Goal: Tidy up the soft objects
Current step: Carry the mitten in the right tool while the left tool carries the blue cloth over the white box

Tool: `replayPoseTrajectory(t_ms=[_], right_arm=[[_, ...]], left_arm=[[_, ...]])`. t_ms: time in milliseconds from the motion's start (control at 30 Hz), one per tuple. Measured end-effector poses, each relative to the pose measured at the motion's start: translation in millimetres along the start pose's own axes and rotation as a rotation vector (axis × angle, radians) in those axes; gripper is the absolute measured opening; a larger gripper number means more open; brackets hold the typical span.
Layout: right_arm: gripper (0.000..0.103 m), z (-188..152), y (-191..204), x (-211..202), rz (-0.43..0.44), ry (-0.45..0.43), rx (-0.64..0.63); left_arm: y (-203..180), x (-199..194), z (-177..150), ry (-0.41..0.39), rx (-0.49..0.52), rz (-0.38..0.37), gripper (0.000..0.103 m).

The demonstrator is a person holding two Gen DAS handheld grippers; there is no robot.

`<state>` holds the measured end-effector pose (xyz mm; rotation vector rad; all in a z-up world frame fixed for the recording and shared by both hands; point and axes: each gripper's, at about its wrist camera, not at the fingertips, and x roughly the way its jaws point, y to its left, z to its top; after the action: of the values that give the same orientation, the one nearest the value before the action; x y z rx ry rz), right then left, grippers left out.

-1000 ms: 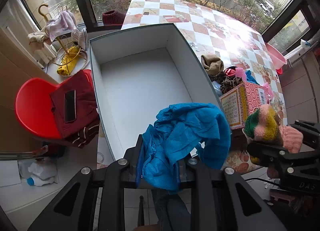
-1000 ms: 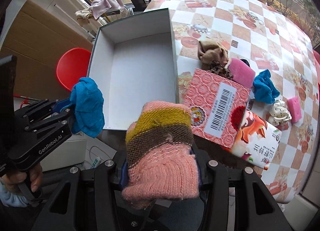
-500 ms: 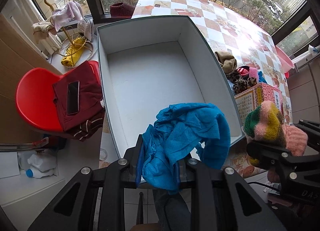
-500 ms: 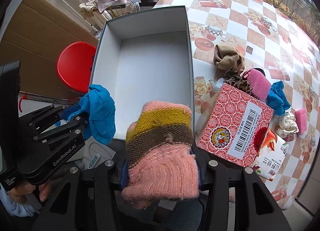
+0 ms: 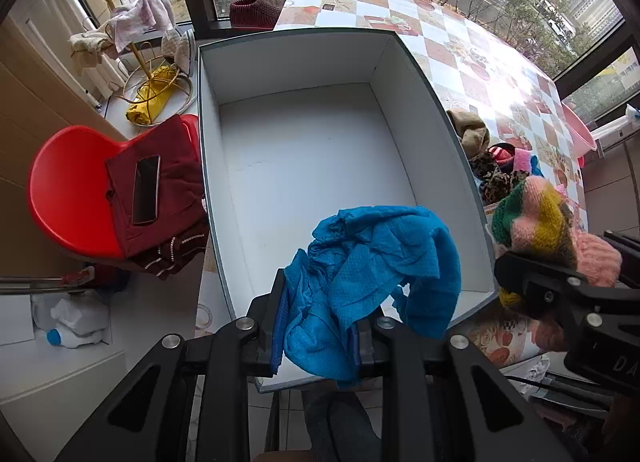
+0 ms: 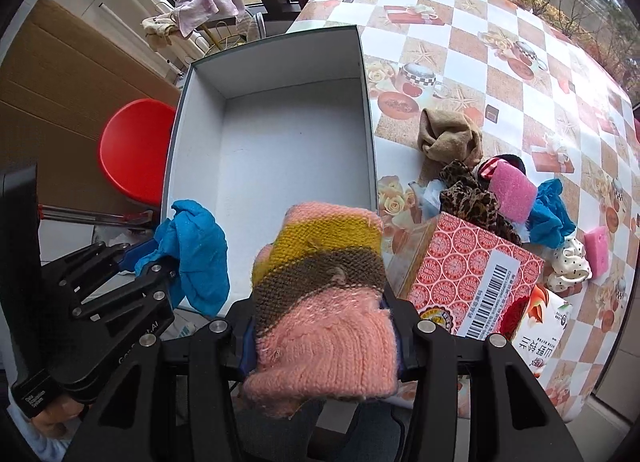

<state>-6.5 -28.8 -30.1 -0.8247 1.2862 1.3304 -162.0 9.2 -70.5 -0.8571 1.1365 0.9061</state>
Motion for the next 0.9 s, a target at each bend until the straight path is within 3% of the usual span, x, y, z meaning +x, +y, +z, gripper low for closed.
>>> replayPoseTrajectory(t_ms=[200, 400, 533, 667, 900], right_arm=[[0.05, 14.8, 10.6, 17.3, -0.019, 0.007, -0.013], [0.05, 14.4, 16.4, 46.8, -0.031, 0.055, -0.041], [0.051, 7.8, 32.0, 52.8, -0.08, 0.045, -0.145], [0.051, 0.8, 35.3, 64.1, -0.033, 0.097, -0.134], [0.051, -12.2, 38.7, 75.7, 0.052, 0.185, -0.104]], left_arm=[[1.4, 22.1, 5.9, 0.033, -0.038, -0.01, 0.026], [-5.5, 51.9, 0.7, 0.111, -0.001, -0.006, 0.026], [-8.2, 63.2, -9.1, 0.137, 0.036, 0.024, 0.026], [-12.6, 64.6, -18.6, 0.126, 0.119, 0.073, 0.026], [-9.6, 60.6, -35.6, 0.108, 0.212, 0.094, 0.027]])
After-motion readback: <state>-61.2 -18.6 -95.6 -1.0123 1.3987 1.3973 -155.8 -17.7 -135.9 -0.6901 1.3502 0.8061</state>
